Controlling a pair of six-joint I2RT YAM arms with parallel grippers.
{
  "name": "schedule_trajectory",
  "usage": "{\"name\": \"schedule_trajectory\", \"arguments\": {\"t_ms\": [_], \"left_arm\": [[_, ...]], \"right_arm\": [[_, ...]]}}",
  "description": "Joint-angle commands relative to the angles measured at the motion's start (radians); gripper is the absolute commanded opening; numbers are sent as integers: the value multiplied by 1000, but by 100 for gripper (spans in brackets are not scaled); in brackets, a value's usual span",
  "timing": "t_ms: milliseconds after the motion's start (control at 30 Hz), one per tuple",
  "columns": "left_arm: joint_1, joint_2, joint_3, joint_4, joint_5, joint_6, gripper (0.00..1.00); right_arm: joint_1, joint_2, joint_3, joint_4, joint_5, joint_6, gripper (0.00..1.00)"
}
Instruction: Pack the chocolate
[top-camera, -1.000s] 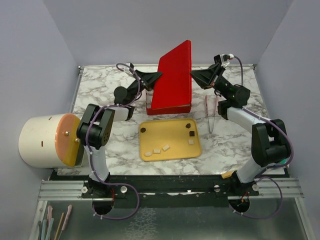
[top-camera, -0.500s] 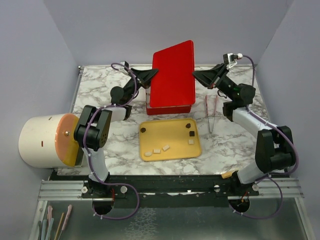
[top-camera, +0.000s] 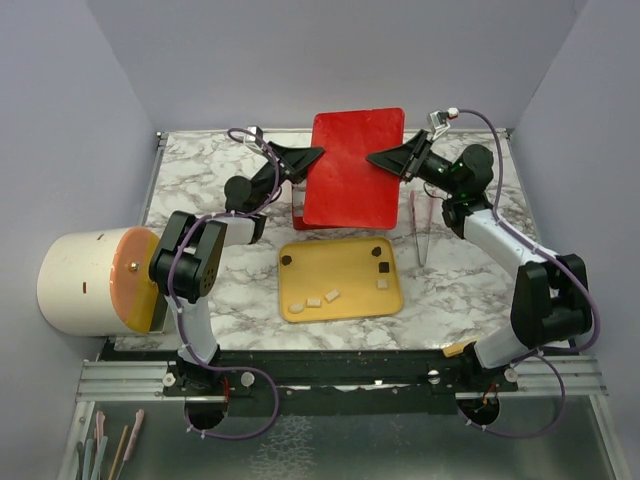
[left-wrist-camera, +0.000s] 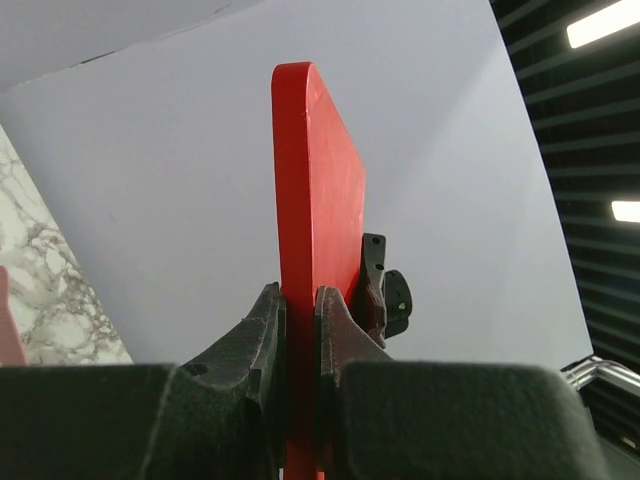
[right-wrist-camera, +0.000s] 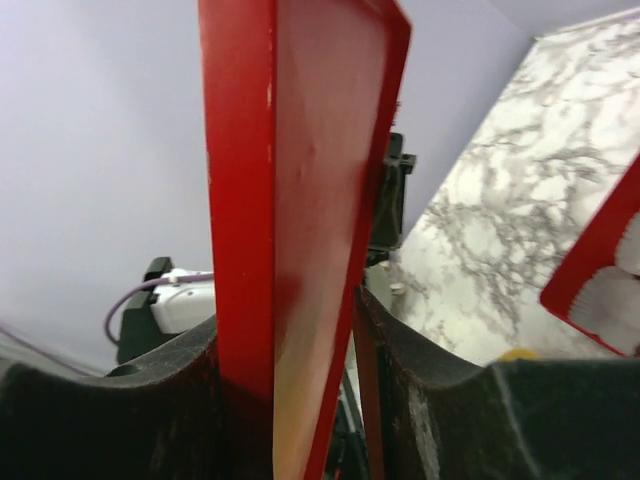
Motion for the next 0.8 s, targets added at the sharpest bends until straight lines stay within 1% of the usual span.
{"name": "schedule_trajectory", "arguments": {"t_ms": [0,233,300,333,367,633,767], "left_arm": [[-21,-58,-25,298,19,-6,0],[-21,-62,-72,298,-47,20,0],[-20,-62,-86,297,-78,25,0],[-18,-61,-93,296,-95,27,0],[-18,-59,-101,295,-113,28,0],[-12,-52,-186,287,-307,38,0],[-12,-64,-217,244,-362,69,0]], "right_arm": [[6,-9,62,-282,80,-197,45],[6,11,137,-517,193,-339,47],[6,17,145,-552,220,-365,51],[6,20,148,-565,231,-375,55],[6,23,149,-570,238,-382,56],[6,60,188,-657,292,-450,57],[6,61,190,-653,296,-460,57]]}}
